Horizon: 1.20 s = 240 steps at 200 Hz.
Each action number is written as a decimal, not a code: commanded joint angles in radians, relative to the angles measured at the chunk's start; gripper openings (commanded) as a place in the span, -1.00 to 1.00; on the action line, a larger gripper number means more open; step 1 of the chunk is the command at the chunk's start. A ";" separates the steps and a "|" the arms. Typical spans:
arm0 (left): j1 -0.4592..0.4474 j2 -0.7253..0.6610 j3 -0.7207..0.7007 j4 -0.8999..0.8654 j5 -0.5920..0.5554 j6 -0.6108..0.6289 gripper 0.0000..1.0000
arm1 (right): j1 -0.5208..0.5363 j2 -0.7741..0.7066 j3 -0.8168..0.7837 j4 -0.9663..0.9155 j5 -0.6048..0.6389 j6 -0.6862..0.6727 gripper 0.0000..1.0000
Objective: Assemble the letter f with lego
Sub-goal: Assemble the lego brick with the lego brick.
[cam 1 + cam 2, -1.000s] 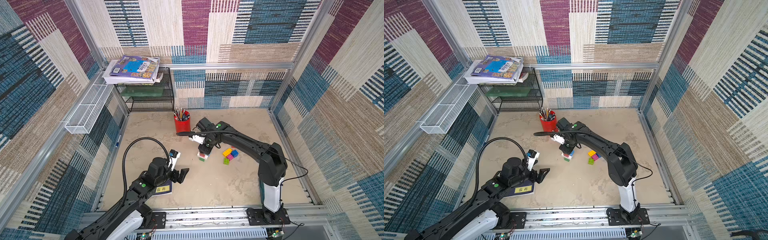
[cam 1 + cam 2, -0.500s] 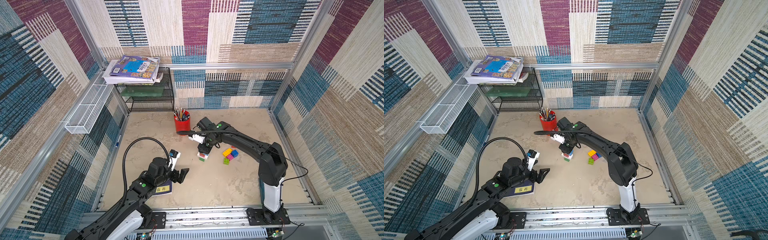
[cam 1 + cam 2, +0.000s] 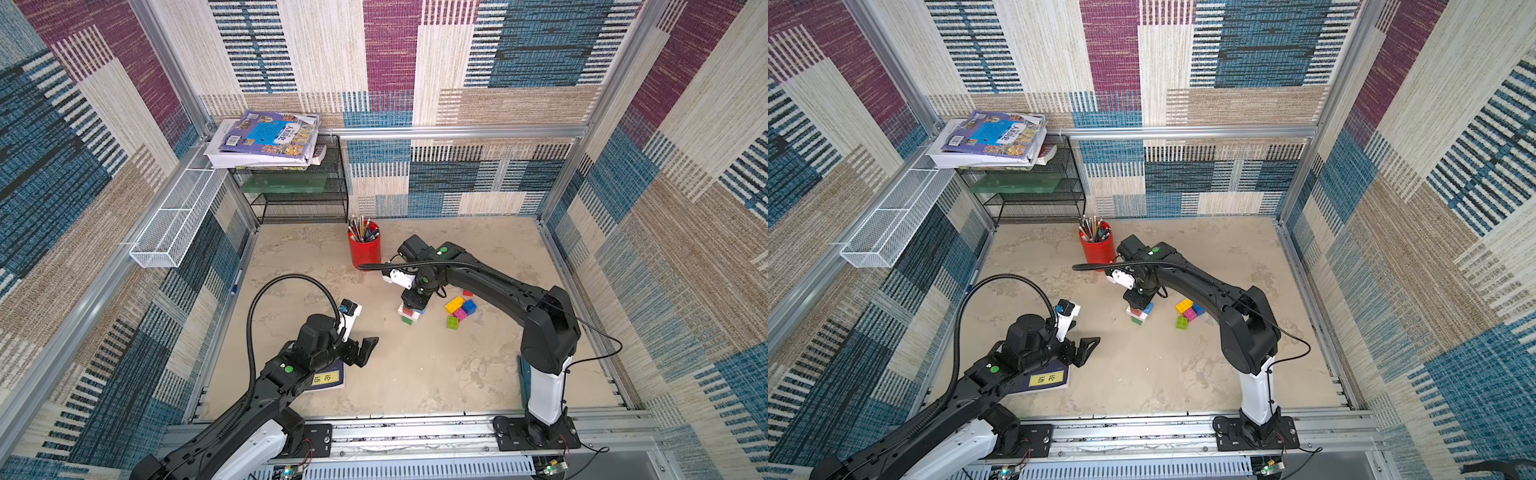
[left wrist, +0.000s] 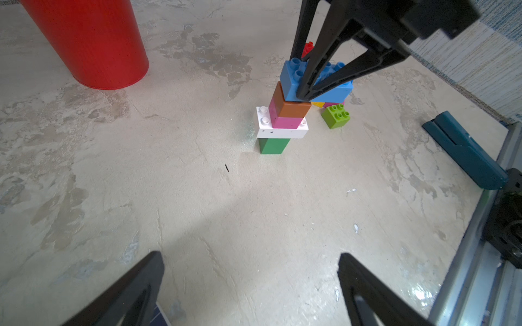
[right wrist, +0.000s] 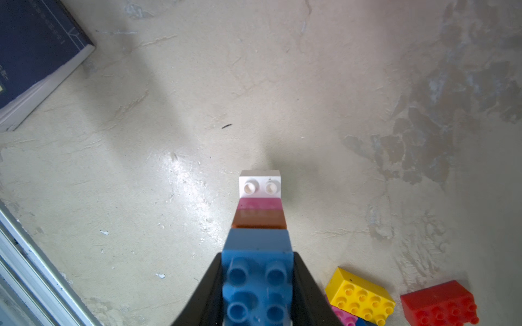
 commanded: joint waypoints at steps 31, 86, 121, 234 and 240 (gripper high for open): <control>-0.001 -0.001 0.006 0.010 0.007 0.002 0.98 | 0.006 0.020 -0.026 -0.023 0.026 0.003 -0.44; -0.001 -0.001 0.006 0.010 0.005 0.001 0.98 | 0.009 0.035 -0.057 -0.025 0.024 0.009 -0.46; -0.001 0.000 0.006 0.010 0.006 0.002 0.98 | 0.003 0.048 -0.045 -0.027 0.015 0.011 -0.48; -0.001 0.001 0.006 0.010 0.004 0.001 0.98 | 0.006 0.111 -0.058 -0.030 0.025 0.032 -0.50; -0.001 0.001 0.006 0.010 0.004 0.001 0.99 | 0.006 0.118 -0.060 -0.030 0.025 0.032 -0.50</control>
